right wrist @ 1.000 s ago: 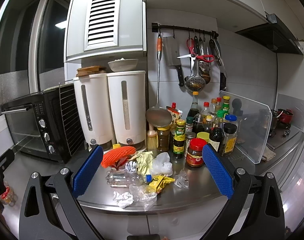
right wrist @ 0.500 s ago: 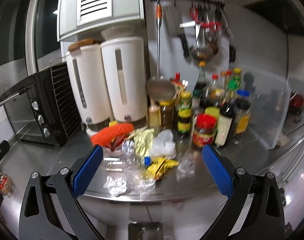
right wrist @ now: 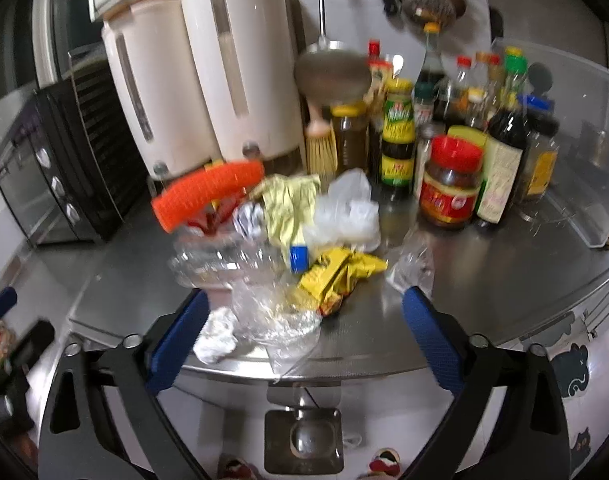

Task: Collect trash
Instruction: 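Grasp the white tissue with the left tool while the right tool grasps the clear plastic bag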

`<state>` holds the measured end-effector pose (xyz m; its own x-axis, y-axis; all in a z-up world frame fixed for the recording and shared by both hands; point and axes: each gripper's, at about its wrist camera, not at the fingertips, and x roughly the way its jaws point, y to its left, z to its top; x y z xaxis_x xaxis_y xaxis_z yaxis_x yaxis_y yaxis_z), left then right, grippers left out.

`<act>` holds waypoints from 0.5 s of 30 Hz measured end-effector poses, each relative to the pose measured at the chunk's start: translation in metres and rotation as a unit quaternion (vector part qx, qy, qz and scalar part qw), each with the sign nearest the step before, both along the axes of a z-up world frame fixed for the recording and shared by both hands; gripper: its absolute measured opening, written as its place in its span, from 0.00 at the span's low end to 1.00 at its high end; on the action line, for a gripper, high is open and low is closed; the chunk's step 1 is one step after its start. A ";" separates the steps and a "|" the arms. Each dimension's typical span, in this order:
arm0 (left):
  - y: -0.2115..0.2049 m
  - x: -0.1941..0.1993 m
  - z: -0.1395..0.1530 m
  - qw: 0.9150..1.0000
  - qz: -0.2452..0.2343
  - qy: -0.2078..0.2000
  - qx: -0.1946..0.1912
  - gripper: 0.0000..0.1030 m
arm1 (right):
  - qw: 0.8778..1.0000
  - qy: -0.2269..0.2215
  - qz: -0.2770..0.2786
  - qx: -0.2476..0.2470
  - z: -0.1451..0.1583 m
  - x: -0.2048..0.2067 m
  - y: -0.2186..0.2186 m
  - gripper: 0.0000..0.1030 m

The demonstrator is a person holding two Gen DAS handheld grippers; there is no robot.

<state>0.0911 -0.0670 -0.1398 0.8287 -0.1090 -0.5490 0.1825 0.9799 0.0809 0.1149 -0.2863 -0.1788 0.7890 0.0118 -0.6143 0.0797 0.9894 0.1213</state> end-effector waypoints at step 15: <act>-0.055 0.039 -0.069 0.995 -0.075 0.059 0.026 0.72 | 0.996 0.085 0.012 0.032 -0.061 0.043 -0.005 0.41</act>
<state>0.1298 -0.1223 -0.2083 0.7344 -0.1963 -0.6498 0.3380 0.9359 0.0993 0.1583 -0.2914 -0.2402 0.6732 0.0728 -0.7359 0.0806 0.9820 0.1709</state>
